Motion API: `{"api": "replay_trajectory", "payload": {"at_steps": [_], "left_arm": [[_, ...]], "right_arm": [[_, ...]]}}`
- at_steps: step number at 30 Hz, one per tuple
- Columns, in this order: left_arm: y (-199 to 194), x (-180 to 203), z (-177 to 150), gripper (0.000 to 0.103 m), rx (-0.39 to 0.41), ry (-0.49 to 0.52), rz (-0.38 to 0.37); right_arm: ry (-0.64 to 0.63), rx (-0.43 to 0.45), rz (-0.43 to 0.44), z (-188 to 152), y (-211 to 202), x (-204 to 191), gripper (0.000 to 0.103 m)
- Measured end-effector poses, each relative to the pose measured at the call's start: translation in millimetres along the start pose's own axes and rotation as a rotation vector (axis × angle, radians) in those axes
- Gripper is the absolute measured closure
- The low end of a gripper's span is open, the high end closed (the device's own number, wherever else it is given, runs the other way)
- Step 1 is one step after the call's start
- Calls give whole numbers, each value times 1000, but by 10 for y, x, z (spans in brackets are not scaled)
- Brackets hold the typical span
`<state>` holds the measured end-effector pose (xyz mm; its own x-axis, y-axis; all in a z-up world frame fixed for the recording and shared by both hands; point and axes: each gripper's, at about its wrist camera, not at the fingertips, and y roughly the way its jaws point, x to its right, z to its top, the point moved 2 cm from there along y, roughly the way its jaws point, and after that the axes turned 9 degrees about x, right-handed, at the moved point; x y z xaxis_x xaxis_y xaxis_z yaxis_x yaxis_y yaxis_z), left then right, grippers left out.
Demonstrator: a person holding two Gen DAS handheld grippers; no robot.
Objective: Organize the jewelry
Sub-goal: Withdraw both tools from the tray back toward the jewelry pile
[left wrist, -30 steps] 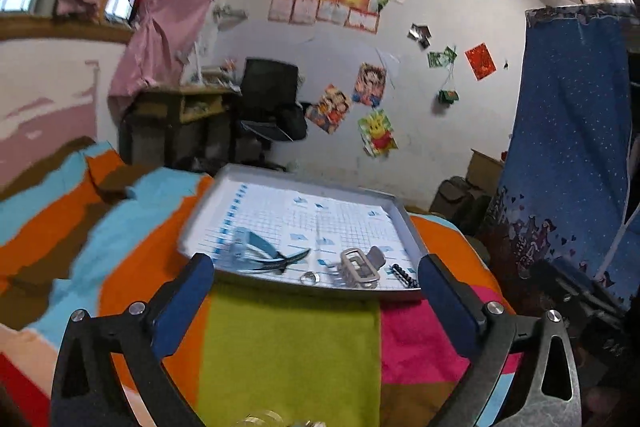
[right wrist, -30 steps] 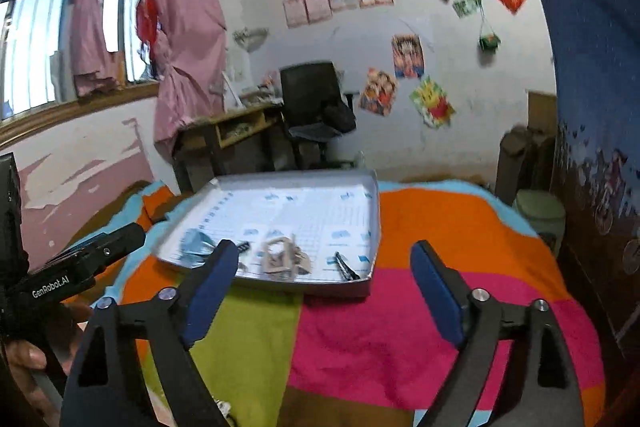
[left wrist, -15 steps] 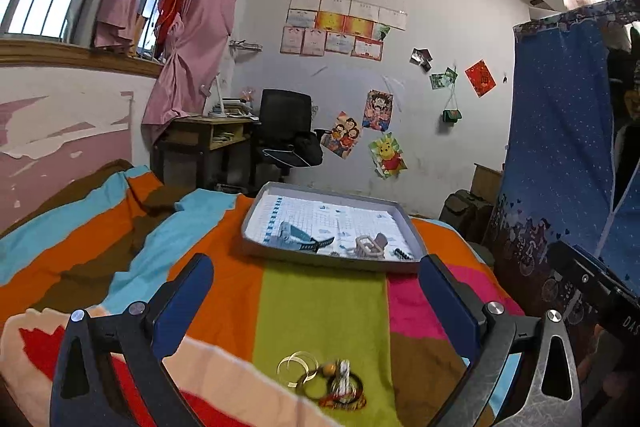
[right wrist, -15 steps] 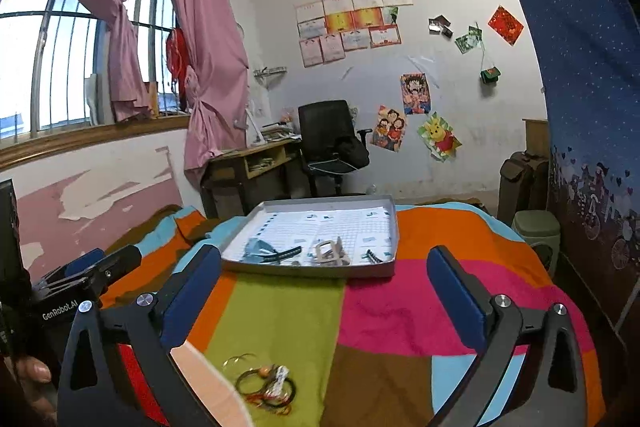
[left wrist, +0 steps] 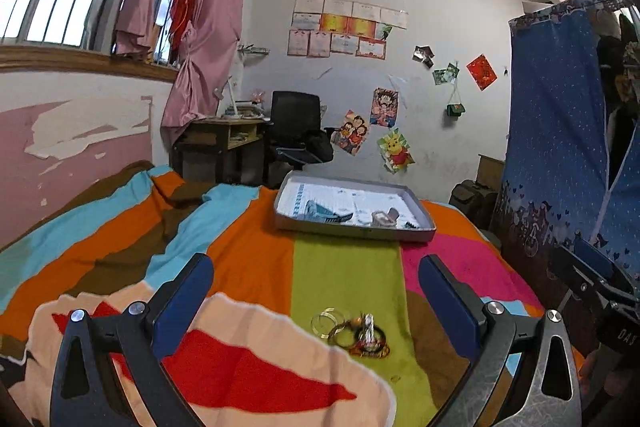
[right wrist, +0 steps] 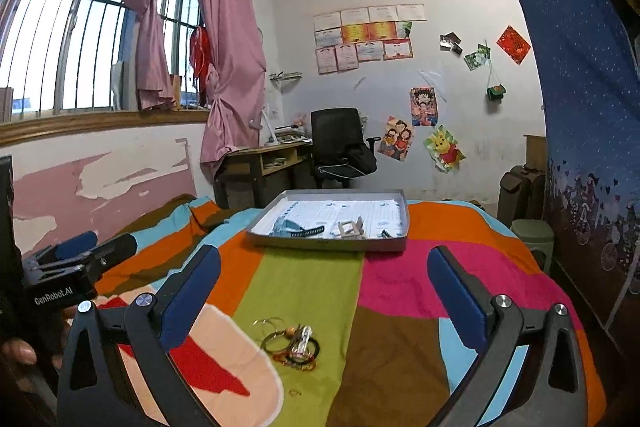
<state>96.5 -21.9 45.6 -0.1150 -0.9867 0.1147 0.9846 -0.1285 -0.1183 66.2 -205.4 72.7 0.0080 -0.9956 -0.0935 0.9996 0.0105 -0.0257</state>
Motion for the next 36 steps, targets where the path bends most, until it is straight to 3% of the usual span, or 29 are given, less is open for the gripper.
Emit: {"api": "replay_trajectory", "payload": {"at_steps": [12,19,29,36], "left_arm": [[-186,-298,-334,0,-33,-4,40],[-79,-380,-495,0,-99,-43,48],[164,-381,-584,0,-162,-48,58],[404,-307,-615,0,-166,-3,61]], "right_arm": [[4,-74,-32,-417,-172,-94,1],[-50,-124,-46,-651,-90,-151,1],[51,-238,-11,-800,167,4,1],[66,-254,-14,-855,407,61,1]]}}
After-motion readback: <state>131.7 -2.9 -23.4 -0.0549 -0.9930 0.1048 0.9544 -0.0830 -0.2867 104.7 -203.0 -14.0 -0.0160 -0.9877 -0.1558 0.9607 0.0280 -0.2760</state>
